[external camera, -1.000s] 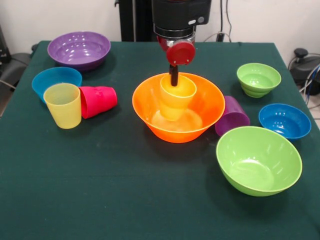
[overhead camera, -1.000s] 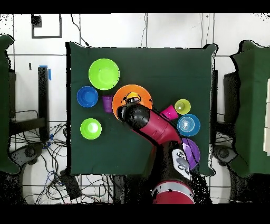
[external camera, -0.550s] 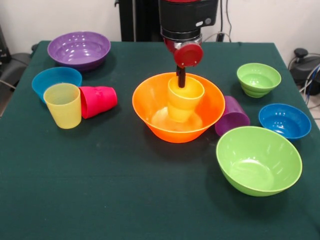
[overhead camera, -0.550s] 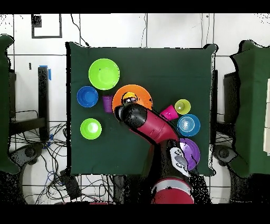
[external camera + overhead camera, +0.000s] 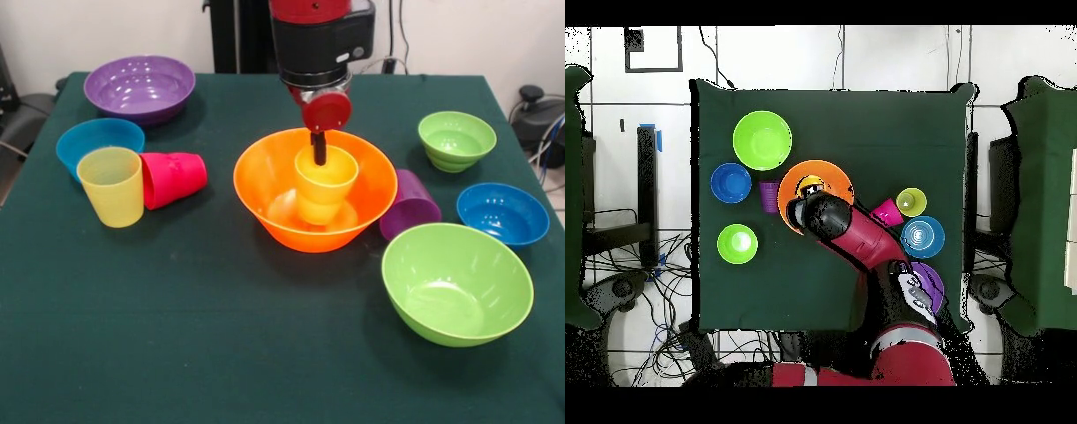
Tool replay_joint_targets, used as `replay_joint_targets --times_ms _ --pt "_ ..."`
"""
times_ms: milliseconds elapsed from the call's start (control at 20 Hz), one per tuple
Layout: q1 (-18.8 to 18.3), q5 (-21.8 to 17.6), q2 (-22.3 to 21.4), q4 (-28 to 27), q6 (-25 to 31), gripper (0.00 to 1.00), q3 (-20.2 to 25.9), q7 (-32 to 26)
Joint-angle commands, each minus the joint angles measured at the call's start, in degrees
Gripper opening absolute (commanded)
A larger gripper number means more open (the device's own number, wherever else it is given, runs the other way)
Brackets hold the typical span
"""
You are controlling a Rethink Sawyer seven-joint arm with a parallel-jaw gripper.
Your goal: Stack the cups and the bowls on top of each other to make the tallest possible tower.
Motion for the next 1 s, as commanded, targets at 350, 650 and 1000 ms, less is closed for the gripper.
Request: replay_joint_targets --times_ms 350,650,1000 --pt "0.1 -5.6 5.5 -3.7 1.8 0.0 4.3 -0.8" --pt "-0.4 -6.3 6.7 -4.1 0.4 0.0 4.7 -0.6" --pt "-1.0 -7.7 6.4 -3.7 -2.0 1.0 5.2 -0.5"
